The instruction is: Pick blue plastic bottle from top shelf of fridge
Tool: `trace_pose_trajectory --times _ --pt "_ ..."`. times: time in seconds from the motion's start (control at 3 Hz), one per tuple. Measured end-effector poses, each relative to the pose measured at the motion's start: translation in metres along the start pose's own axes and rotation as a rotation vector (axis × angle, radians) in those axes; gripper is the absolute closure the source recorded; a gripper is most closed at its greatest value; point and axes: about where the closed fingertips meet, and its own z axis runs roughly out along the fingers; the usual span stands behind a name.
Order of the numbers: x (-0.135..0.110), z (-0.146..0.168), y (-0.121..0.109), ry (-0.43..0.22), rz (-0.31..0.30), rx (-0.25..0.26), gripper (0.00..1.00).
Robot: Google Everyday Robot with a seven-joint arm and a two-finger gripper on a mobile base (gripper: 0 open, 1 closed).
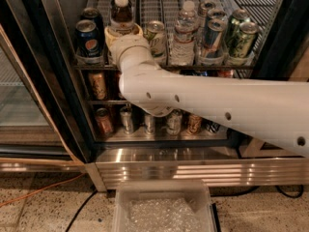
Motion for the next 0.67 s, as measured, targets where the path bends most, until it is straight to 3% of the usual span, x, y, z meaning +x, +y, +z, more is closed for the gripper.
trace_pose_trajectory --times 0.67 --pt "-0.0065 -0.0054 -0.0001 0.009 0.023 -0.027 1.0"
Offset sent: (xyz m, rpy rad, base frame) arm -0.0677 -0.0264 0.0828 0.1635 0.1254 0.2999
